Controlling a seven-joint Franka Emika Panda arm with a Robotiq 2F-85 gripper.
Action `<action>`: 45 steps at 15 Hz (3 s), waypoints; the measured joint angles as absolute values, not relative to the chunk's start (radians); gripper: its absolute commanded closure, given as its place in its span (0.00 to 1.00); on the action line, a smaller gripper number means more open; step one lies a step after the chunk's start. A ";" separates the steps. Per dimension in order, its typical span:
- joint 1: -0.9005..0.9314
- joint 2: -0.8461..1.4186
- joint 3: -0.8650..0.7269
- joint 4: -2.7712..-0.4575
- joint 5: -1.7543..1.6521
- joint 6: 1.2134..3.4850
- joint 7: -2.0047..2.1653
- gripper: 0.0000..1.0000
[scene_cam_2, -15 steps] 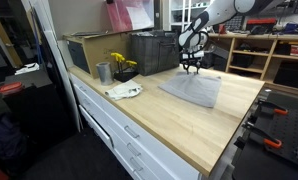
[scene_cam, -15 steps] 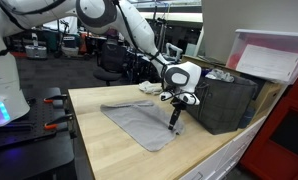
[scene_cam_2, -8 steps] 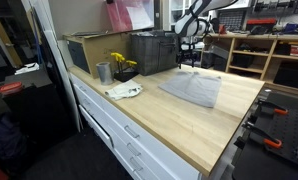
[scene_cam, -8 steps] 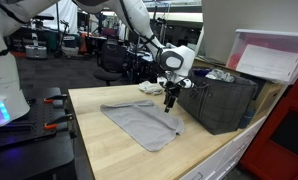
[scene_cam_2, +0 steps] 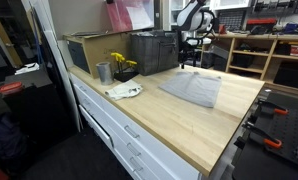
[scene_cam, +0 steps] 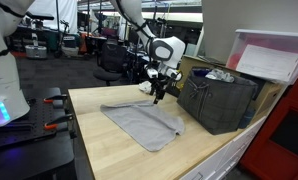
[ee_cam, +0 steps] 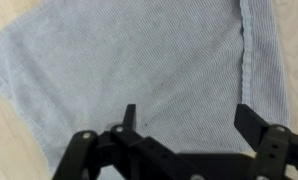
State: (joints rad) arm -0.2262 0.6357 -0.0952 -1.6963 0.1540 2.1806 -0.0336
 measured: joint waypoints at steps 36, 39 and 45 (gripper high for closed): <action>-0.214 1.021 0.098 -1.262 0.163 2.048 -0.410 0.00; -0.214 1.047 0.098 -1.223 0.157 2.036 -0.411 0.00; -0.208 1.094 0.097 -1.117 0.129 2.008 -0.413 0.09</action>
